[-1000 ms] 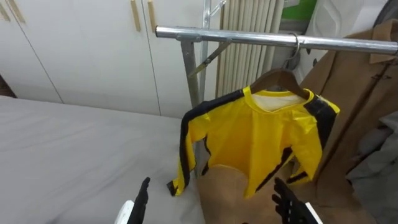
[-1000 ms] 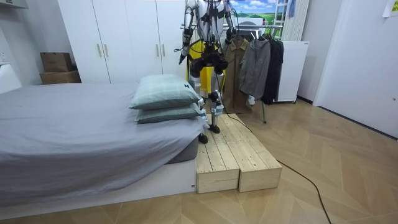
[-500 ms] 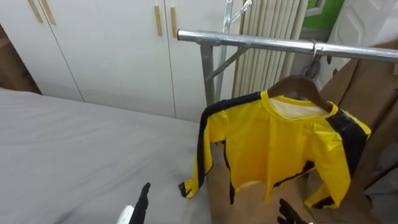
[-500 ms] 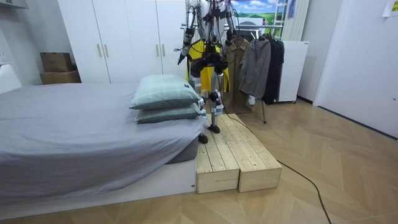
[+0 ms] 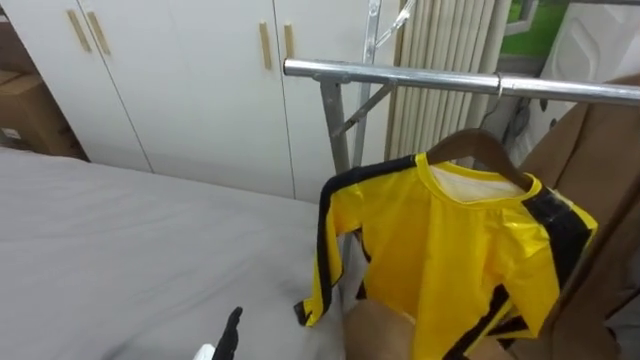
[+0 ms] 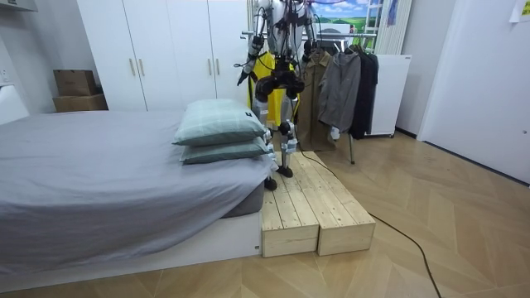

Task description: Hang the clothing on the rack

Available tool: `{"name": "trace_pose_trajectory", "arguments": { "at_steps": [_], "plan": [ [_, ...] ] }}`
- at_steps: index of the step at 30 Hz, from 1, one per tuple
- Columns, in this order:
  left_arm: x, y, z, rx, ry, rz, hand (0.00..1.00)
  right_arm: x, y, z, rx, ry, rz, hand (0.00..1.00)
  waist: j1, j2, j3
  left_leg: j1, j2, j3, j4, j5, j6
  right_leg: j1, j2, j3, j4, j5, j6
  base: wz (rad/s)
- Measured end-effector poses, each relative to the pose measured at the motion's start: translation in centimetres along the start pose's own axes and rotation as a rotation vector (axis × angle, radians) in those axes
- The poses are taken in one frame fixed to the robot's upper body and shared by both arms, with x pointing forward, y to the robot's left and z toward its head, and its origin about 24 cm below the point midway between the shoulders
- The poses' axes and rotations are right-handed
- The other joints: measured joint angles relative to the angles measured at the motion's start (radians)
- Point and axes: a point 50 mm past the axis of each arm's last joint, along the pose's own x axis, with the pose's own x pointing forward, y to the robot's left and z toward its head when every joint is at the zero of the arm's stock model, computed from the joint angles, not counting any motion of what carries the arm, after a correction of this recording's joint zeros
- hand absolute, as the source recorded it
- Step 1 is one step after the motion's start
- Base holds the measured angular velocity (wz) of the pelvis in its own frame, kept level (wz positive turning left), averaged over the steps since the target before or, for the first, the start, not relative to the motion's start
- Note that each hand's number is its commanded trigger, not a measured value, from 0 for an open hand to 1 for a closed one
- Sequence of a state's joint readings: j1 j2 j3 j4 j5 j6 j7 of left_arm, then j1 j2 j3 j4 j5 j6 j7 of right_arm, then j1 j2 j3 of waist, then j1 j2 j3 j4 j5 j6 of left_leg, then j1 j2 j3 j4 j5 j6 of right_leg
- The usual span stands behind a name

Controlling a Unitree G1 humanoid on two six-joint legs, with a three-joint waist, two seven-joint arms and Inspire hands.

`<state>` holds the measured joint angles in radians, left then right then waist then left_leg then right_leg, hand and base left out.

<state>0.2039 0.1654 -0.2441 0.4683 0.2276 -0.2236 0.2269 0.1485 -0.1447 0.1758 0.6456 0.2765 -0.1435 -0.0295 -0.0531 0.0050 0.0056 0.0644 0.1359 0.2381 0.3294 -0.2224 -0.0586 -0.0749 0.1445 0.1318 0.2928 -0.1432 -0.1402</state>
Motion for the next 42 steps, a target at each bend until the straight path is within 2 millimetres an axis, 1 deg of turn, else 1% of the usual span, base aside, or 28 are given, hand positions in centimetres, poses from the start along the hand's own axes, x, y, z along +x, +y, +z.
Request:
{"name": "trace_pose_trajectory", "arguments": {
  "at_steps": [2, 5, 7, 8, 10, 12, 13, 15, 16, 18, 20, 21, 22, 23, 24, 26, 27, 28, 29, 30, 31, 32, 33, 35, 37, 38, 40, 42],
  "plan": [
    [0.0, 0.0, 0.1, -0.002, -0.009, -0.001, 0.0, 0.0, 0.1, 0.1, -0.009, -0.005, 0.007, 0.0, 0.004, 0.001, -0.0002, -0.028, 0.005, -0.009, 0.025, 0.0, -0.001, -0.001, -0.001, -0.002, 0.0, 0.003, -0.004, 0.19],
    [-0.1, 0.0, 0.0, -0.002, -0.009, -0.002, 0.0, 0.2, 0.4, 0.4, -0.051, -0.014, 0.041, 0.0, 0.007, 0.006, -0.003, -0.037, 0.017, -0.02, 0.014, 0.001, -0.008, -0.016, -0.005, -0.06, 0.0, 0.006, -0.011, 0.34],
    [-0.1, -0.1, 0.0, 0.003, -0.011, -0.007, 0.0, 0.2, 0.5, 0.7, -0.069, -0.029, 0.057, 0.0, 0.007, 0.004, -0.0027, -0.053, 0.026, 0.013, 0.017, -0.002, -0.017, -0.034, -0.018, -0.169, -0.001, -0.002, -0.023, 0.5],
    [-0.2, -0.1, -0.1, 0.003, -0.008, -0.01, 0.0, 0.4, 0.6, 1.0, -0.072, -0.038, 0.063, 0.0, 0.013, 0.002, -0.0033, -0.073, 0.031, 0.038, 0.028, -0.006, -0.023, -0.042, -0.04, -0.258, -0.002, -0.014, -0.034, 0.54],
    [0.0, -0.3, 0.2, 0.002, -0.016, -0.028, 0.0, 0.9, 0.5, 1.4, -0.089, -0.043, 0.063, 0.0, 0.002, 0.008, 0.0034, -0.121, 0.051, 0.069, 0.071, -0.006, -0.024, -0.049, -0.058, -0.327, -0.003, -0.021, -0.041, 0.87],
    [0.2, -0.7, 0.7, 0.007, -0.038, -0.055, 0.0, 1.0, 0.0, 0.6, -0.081, 0.0, 0.047, 0.0, 0.004, 0.005, 0.0077, -0.164, 0.085, 0.147, 0.15, -0.01, -0.019, -0.047, -0.081, -0.429, 0.001, -0.045, -0.043, 1.27],
    [0.2, -0.7, 0.7, 0.007, -0.038, -0.064, 0.0, 1.0, -0.1, 0.3, -0.074, 0.015, 0.042, 0.0, 0.004, 0.003, 0.009, -0.175, 0.099, 0.172, 0.191, -0.013, -0.013, -0.044, -0.086, -0.453, 0.002, -0.053, -0.039, 1.35],
    [0.3, -0.9, 0.9, 0.008, -0.046, -0.097, 0.0, 0.8, -0.6, -0.9, -0.031, 0.067, 0.018, 0.0, -0.003, -0.001, 0.0061, -0.191, 0.153, 0.243, 0.34, -0.03, 0.008, -0.038, -0.108, -0.556, 0.003, -0.068, -0.034, 1.39],
    [0.4, -0.9, 1.0, 0.008, -0.052, -0.101, 0.0, 0.8, -0.8, -1.2, -0.02, 0.08, 0.01, 0.0, -0.005, -0.001, 0.0058, -0.19, 0.162, 0.25, 0.366, -0.032, 0.008, -0.035, -0.114, -0.582, 0.003, -0.068, -0.035, 1.5],
    [0.8, -1.0, 1.7, 0.014, -0.077, -0.114, 0.0, 0.4, -1.5, -3.0, -0.009, 0.166, -0.021, 0.0, -0.016, -0.005, 0.0093, -0.152, 0.167, 0.258, 0.4, -0.032, 0.007, -0.024, -0.146, -0.702, 0.007, -0.071, -0.041, 1.6],
    [0.9, -1.2, 1.9, 0.016, -0.088, -0.125, 0.0, 0.0, -1.9, -4.0, 0.011, 0.211, -0.04, 0.0, -0.022, -0.013, 0.0146, -0.102, 0.163, 0.29, 0.369, -0.052, 0.011, -0.024, -0.17, -0.777, 0.018, -0.087, -0.018, 1.49],
    [1.0, -1.4, 2.2, 0.018, -0.098, -0.131, 0.0, -0.2, -2.1, -4.5, 0.029, 0.229, -0.051, 0.0, -0.026, -0.005, 0.0091, -0.08, 0.149, 0.305, 0.322, -0.081, 0.013, -0.034, -0.18, -0.822, 0.023, -0.093, -0.003, 1.37],
    [1.0, -1.4, 2.4, 0.019, -0.107, -0.134, 0.0, -0.3, -2.2, -4.7, 0.04, 0.237, -0.057, 0.0, -0.025, -0.006, 0.0098, -0.068, 0.14, 0.314, 0.288, -0.099, 0.018, -0.038, -0.181, -0.841, 0.022, -0.091, 0.011, 1.14],
    [1.1, -1.4, 2.6, 0.017, -0.121, -0.133, 0.0, -0.2, -2.2, -4.8, 0.049, 0.245, -0.056, 0.0, -0.02, 0.008, 0.0019, -0.053, 0.119, 0.334, 0.198, -0.133, 0.027, -0.056, -0.182, -0.877, 0.025, -0.084, 0.071, 0.83],
    [1.3, -1.2, 2.8, 0.018, -0.132, -0.127, 0.0, 0.1, -2.0, -4.4, 0.054, 0.241, -0.044, 0.0, -0.016, 0.004, 0.0018, -0.054, 0.113, 0.352, 0.124, -0.164, -0.015, -0.093, -0.197, -0.875, 0.065, -0.076, 0.116, 0.66],
    [1.3, -1.3, 2.5, 0.024, -0.119, -0.137, 0.0, 0.4, -2.1, -4.3, 0.053, 0.245, -0.031, 0.0, -0.007, -0.007, 0.0029, -0.063, 0.113, 0.355, 0.113, -0.163, -0.012, -0.115, -0.234, -0.843, 0.121, -0.048, 0.107, 0.77],
    [1.3, -1.8, 2.7, 0.016, -0.12, -0.151, 0.0, 0.0, -2.7, -4.9, 0.072, 0.273, -0.049, 0.0, -0.012, -0.011, 0.0041, -0.053, 0.113, 0.366, 0.112, -0.156, 0.0, -0.116, -0.273, -0.812, 0.167, -0.061, 0.078, 1.22],
    [1.3, -2.1, 2.9, 0.01, -0.128, -0.155, 0.0, -0.3, -3.1, -5.3, 0.079, 0.29, -0.062, 0.0, -0.015, -0.017, 0.0036, -0.051, 0.112, 0.372, 0.115, -0.153, 0.002, -0.122, -0.302, -0.8, 0.212, -0.078, 0.066, 1.66],
    [1.5, -2.3, 3.3, 0.0, -0.154, -0.158, 0.0, -0.8, -3.7, -6.0, 0.092, 0.322, -0.089, 0.0, -0.015, -0.039, 0.0059, -0.033, 0.109, 0.404, 0.122, -0.144, -0.005, -0.144, -0.37, -0.74, 0.301, -0.115, 0.077, 1.8],
    [1.6, -2.5, 3.5, 0.001, -0.166, -0.162, 0.0, -1.1, -4.1, -6.3, 0.097, 0.339, -0.106, 0.0, -0.007, -0.072, 0.0017, -0.028, 0.089, 0.411, 0.135, -0.138, -0.014, -0.152, -0.386, -0.675, 0.312, -0.153, 0.095, 1.57],
    [1.6, -2.6, 3.5, -0.002, -0.167, -0.163, 0.0, -1.0, -4.5, -6.1, 0.092, 0.334, -0.114, 0.0, 0.006, -0.06, 0.0011, -0.034, 0.082, 0.41, 0.136, -0.136, -0.016, -0.152, -0.383, -0.675, 0.301, -0.15, 0.091, 0.66],
    [1.5, -2.5, 3.4, -0.006, -0.161, -0.158, 0.0, -0.4, -5.1, -5.0, 0.073, 0.307, -0.127, 0.0, 0.049, -0.022, 0.0022, -0.054, 0.073, 0.389, 0.124, -0.135, -0.011, -0.143, -0.362, -0.674, 0.261, -0.126, 0.114, -0.09],
    [1.5, -1.9, 2.9, -0.001, -0.144, -0.141, 0.0, 0.4, -4.4, -4.2, 0.07, 0.283, -0.111, 0.0, 0.06, -0.014, 0.0038, -0.064, 0.05, 0.35, 0.099, -0.123, 0.008, -0.135, -0.351, -0.676, 0.223, -0.1, 0.106, -0.19],
    [1.6, -1.1, 2.1, 0.004, -0.111, -0.112, 0.0, 0.9, -3.2, -3.7, 0.078, 0.264, -0.068, 0.0, 0.055, -0.025, 0.0014, -0.072, 0.035, 0.304, 0.067, -0.109, 0.024, -0.11, -0.343, -0.697, 0.178, -0.074, 0.116, 0.2],
    [1.7, -0.7, 1.9, 0.003, -0.104, -0.095, 0.0, 1.0, -2.7, -3.7, 0.064, 0.261, -0.049, 0.0, 0.054, -0.029, 0.0028, -0.082, 0.045, 0.286, 0.061, -0.076, 0.031, -0.087, -0.325, -0.716, 0.134, -0.048, 0.122, 0.31],
    [1.7, -0.7, 1.9, 0.003, -0.103, -0.097, 0.0, 1.0, -2.5, -3.8, 0.064, 0.263, -0.044, 0.0, 0.055, -0.03, 0.0008, -0.086, 0.044, 0.279, 0.061, -0.077, 0.032, -0.078, -0.322, -0.724, 0.114, -0.034, 0.126, 0.21],
    [1.7, -0.7, 1.9, 0.007, -0.105, -0.099, 0.0, 1.1, -2.0, -3.9, 0.063, 0.266, -0.032, 0.0, 0.055, -0.046, 0.0071, -0.09, 0.041, 0.269, 0.062, -0.078, 0.041, -0.069, -0.323, -0.735, 0.103, -0.016, 0.125, 0.18],
    [1.6, -0.7, 1.8, 0.021, -0.105, -0.112, 0.0, 1.0, -1.7, -4.0, 0.065, 0.271, -0.026, 0.0, 0.041, -0.058, 0.0081, -0.1, 0.027, 0.231, 0.067, -0.085, 0.053, -0.056, -0.327, -0.728, 0.097, 0.0, 0.116, 0.42]
  ]
}}
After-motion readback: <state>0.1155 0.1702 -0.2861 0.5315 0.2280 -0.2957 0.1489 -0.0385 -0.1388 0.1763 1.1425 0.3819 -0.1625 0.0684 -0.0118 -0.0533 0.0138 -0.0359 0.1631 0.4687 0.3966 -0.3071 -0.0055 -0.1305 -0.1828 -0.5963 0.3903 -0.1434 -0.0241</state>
